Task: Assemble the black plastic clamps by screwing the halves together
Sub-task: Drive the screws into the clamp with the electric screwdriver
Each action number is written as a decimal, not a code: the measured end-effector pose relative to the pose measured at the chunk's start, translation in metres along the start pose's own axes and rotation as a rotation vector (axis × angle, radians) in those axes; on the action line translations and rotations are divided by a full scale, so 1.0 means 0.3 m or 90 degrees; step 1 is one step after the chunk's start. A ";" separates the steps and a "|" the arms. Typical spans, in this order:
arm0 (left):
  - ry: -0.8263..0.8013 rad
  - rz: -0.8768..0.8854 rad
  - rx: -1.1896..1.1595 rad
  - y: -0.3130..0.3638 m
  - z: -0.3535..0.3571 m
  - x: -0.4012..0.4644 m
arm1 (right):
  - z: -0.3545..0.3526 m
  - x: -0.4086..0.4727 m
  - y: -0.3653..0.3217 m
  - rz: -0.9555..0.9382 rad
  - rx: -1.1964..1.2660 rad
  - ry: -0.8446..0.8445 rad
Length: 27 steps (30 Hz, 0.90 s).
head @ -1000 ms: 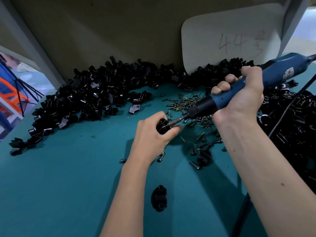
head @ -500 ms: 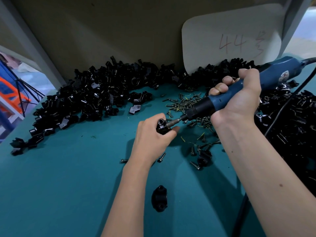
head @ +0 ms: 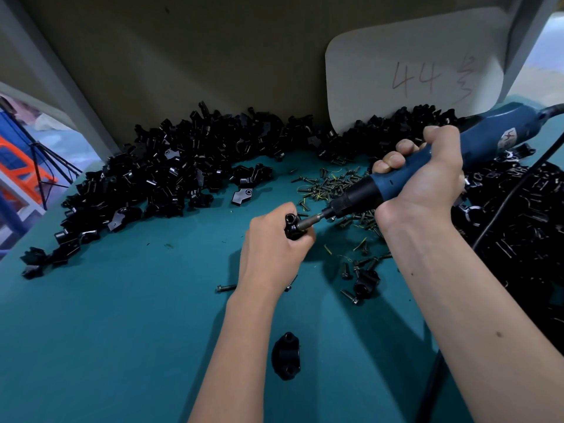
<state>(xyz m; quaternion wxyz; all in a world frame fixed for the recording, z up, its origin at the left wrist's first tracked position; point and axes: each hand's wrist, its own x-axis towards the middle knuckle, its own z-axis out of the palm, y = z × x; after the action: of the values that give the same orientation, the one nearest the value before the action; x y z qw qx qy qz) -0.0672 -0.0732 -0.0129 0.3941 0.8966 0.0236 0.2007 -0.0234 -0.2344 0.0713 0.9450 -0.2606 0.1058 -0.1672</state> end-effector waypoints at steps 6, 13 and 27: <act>-0.004 -0.005 0.023 0.003 0.004 -0.002 | 0.008 -0.010 -0.002 -0.024 -0.008 -0.032; -0.003 -0.021 0.085 0.004 -0.003 -0.009 | 0.011 -0.025 0.013 -0.042 -0.029 -0.057; 0.065 0.000 0.113 0.026 -0.004 -0.002 | 0.007 -0.011 0.004 -0.024 0.025 0.034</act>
<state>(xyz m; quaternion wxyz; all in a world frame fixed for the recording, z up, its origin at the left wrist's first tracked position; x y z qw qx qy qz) -0.0692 -0.0779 -0.0067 0.3114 0.9167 0.0614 0.2429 -0.0255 -0.2312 0.0727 0.9434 -0.2394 0.1226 -0.1940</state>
